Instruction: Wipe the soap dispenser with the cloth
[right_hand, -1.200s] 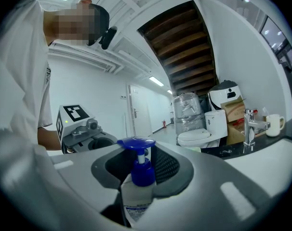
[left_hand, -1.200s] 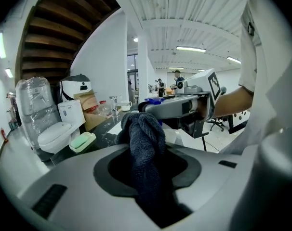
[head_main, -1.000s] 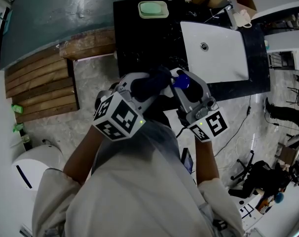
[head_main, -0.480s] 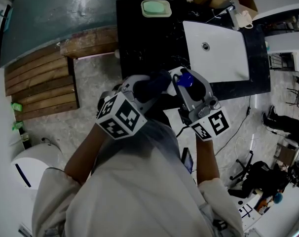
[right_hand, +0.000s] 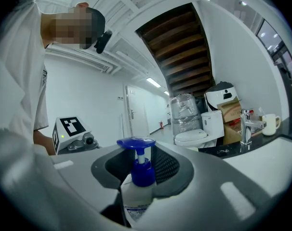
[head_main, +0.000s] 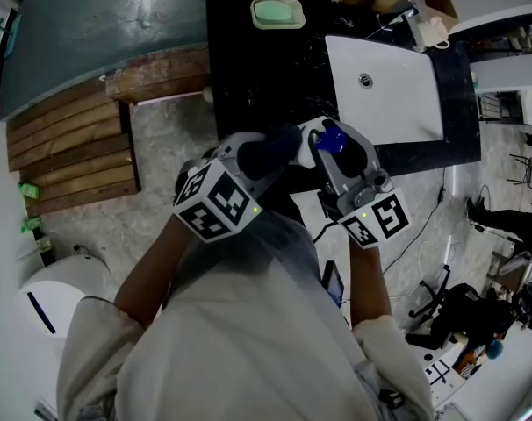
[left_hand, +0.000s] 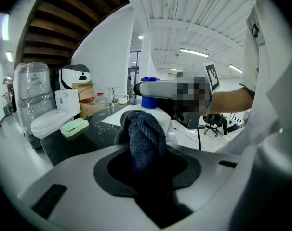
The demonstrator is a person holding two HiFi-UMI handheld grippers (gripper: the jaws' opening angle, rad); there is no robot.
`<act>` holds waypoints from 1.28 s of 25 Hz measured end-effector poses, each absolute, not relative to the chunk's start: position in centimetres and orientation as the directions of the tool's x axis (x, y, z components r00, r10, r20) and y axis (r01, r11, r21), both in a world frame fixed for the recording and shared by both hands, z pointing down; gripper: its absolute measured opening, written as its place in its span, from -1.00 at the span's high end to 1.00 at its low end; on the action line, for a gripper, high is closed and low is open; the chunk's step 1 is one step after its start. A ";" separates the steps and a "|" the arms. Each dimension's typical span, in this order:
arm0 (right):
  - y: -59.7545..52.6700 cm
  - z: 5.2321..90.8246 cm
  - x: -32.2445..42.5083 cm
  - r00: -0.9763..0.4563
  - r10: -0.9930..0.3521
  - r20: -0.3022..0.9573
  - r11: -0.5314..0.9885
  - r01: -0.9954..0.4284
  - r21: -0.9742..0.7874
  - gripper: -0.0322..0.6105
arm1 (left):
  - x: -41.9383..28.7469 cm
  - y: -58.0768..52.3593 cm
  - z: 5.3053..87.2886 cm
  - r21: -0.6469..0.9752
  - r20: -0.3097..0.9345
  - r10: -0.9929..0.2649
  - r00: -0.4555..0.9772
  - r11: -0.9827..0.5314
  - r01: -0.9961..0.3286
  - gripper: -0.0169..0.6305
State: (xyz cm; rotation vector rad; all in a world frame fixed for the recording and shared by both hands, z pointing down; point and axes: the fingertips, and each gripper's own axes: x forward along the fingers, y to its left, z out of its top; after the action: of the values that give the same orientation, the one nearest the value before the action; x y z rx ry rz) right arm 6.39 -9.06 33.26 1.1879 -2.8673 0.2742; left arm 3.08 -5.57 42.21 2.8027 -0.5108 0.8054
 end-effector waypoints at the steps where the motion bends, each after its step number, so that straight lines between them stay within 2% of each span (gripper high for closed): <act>1: -9.1 33.3 6.4 -0.708 -0.700 0.091 0.693 -0.704 -0.152 0.60 | 3.1 -5.5 42.4 0.082 0.544 -0.272 0.793 -0.924 -0.373 0.53; 32: -9.0 33.2 6.4 -0.716 -0.693 0.084 0.701 -0.696 -0.154 0.60 | 3.1 -4.5 47.2 0.138 0.677 -0.155 0.720 -0.933 -0.331 0.53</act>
State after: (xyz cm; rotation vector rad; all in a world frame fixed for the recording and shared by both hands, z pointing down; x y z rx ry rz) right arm 6.36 -8.98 33.16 1.1760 -2.8790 0.2726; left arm 3.05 -4.53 47.16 2.6760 -0.3856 1.0200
